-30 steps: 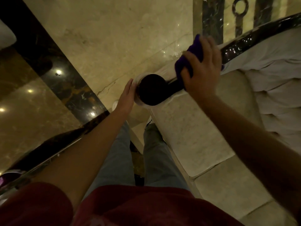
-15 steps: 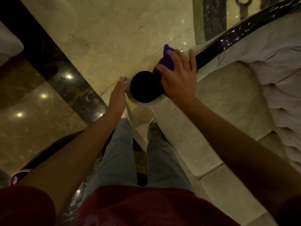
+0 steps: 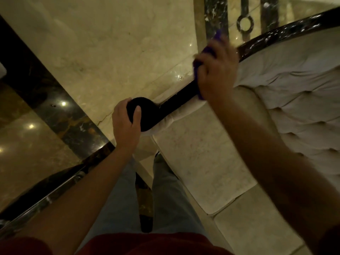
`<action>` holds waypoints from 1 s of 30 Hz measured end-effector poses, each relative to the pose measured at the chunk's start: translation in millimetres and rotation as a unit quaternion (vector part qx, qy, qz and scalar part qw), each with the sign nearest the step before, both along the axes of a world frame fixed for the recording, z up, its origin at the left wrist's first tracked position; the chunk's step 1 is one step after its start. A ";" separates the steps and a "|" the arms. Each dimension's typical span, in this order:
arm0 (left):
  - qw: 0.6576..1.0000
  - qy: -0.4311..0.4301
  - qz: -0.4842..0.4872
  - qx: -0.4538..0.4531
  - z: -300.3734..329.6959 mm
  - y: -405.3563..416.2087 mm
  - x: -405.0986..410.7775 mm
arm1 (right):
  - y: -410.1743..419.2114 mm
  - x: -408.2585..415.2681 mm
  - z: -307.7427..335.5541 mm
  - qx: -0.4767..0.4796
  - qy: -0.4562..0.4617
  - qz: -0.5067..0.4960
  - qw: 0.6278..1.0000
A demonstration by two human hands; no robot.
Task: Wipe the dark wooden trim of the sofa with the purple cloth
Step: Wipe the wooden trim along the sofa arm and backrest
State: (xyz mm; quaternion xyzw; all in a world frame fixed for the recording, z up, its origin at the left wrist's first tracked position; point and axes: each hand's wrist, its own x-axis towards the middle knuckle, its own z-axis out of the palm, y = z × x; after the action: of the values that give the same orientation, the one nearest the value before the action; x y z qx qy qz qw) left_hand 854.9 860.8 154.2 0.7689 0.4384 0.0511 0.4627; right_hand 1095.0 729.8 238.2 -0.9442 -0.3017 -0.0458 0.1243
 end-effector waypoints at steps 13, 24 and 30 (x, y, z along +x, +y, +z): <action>0.993 0.001 -0.018 0.118 28.5 -6.4 53.4 | -3.0 -20.8 -22.3 0.054 -0.015 0.146 0.988; 0.977 0.135 -0.034 0.160 21.0 -8.5 68.5 | -66.9 163.0 -3.9 0.015 0.008 -0.067 0.998; 0.990 -0.036 -0.049 0.130 53.0 -23.9 121.1 | -36.1 77.4 -9.1 0.119 0.034 0.045 0.991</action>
State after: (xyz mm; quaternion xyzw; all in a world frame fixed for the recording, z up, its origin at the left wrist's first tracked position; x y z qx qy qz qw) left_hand 976.0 836.9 207.2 0.8406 0.3732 0.1129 0.3760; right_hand 1172.4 693.7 229.1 -0.9092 -0.3316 -0.0433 0.2480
